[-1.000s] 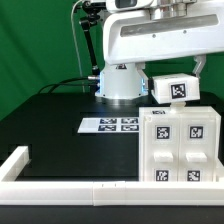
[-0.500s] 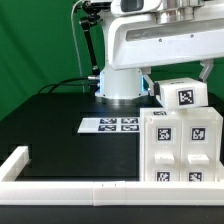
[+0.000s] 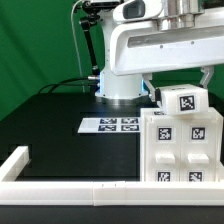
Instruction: Assemble cabinet
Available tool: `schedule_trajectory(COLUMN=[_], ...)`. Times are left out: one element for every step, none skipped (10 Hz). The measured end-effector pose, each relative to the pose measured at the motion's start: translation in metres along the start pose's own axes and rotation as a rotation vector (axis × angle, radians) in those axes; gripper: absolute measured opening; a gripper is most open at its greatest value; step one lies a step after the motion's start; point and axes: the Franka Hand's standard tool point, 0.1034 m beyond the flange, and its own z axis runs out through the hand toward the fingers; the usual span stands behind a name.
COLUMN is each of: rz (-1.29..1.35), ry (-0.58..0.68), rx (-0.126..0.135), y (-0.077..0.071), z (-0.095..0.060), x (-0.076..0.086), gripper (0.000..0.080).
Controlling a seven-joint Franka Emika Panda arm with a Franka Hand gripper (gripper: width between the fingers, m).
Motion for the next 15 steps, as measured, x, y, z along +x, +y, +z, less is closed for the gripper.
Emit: schedule_trajectory(rz=[0.000,0.000,0.000,0.000,0.015,0.029,0.028,0.042,0.116,0.202,0.276,0.388,0.542,0.670,0.811], ry=[0.002,0.003,0.003,0.003,0.003,0.003,0.003,0.003,0.003,0.003,0.003,0.010,0.019,0.026,0.024], rx=[0.000,0.000,0.000,0.000,0.000,0.000,0.000,0.001,0.002,0.002,0.002,0.004,0.007,0.009,0.017], y=[0.0000,-0.0001,0.0000,0.0000,-0.0001,-0.0001,-0.0001,-0.0002,-0.0004,-0.0007,-0.0011,-0.0021,-0.0033,-0.0034,-0.0040], z=[-0.0001,-0.0003,-0.0003,-0.0003,-0.0003,-0.0003,-0.0003,-0.0003,-0.0002,-0.0002,-0.0001,-0.0002,0.0000,0.0000,0.0000], x=[0.0003,0.0006,0.0006,0.0006,0.0006,0.0006,0.0006,0.0006,0.0006,0.0005,0.0003,-0.0017,-0.0046,-0.0056,-0.0058], gripper=[0.0560,0.0560,0.0560,0.0560,0.0560,0.0560,0.0560,0.0560,0.0560,0.0560,0.0560,0.0560,0.0560,0.0560,0.0560])
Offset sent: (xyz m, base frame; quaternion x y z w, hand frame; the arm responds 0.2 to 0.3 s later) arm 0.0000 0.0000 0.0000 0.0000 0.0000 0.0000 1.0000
